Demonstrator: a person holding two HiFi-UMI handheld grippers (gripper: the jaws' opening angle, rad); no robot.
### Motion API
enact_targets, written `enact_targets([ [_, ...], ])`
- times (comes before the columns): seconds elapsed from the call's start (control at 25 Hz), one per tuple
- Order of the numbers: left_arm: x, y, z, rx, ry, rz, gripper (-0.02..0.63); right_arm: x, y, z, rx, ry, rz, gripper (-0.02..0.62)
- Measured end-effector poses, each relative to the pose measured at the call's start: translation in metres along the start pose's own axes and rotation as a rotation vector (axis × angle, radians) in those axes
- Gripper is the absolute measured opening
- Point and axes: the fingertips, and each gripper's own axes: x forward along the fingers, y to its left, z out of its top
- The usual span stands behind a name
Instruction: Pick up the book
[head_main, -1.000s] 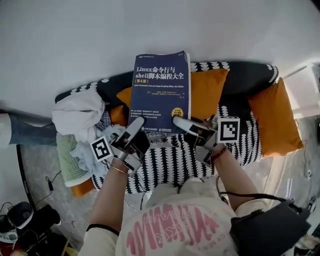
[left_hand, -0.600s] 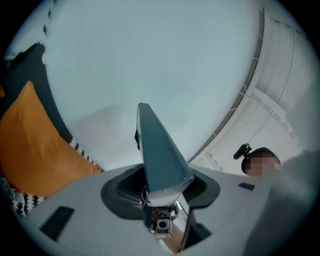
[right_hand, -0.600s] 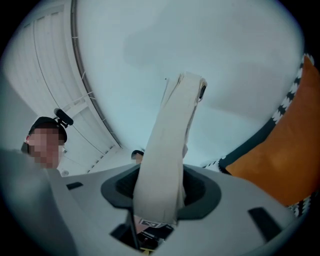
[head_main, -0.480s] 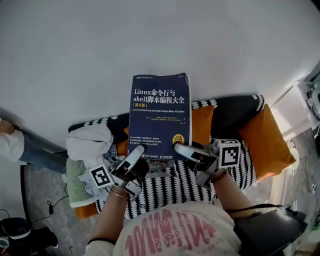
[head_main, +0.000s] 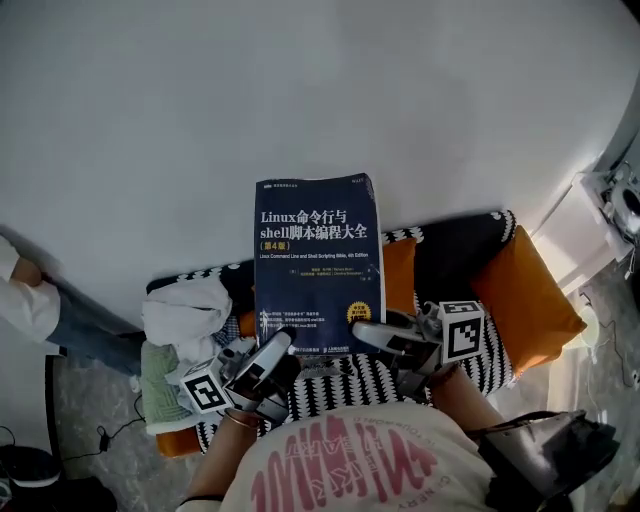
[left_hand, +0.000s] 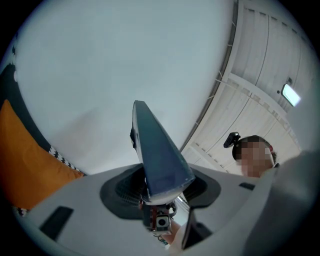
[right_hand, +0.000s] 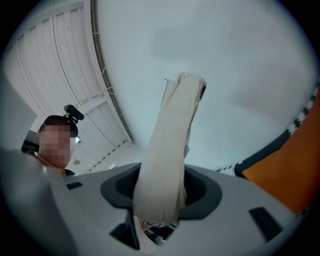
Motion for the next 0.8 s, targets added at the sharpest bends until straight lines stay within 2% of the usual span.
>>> enact_targets([
  [0.08,-0.0007,-0.0009,-0.0005,-0.005,0.005,-0.002,0.206,0.0001,0.0003,-0.0008,0.002,0.0,0.003,0.206],
  [0.32,0.0025,0.0076,0.0,0.028,0.05,-0.055,0.213,-0.0005,-0.007,0.0016,-0.077,-0.014,0.018,0.207],
  [0.8,0.002,0.0048,-0.0002,0.068,0.072,-0.077,0.219,0.0007,-0.0056,0.0009,-0.115,0.001,0.036,0.207],
])
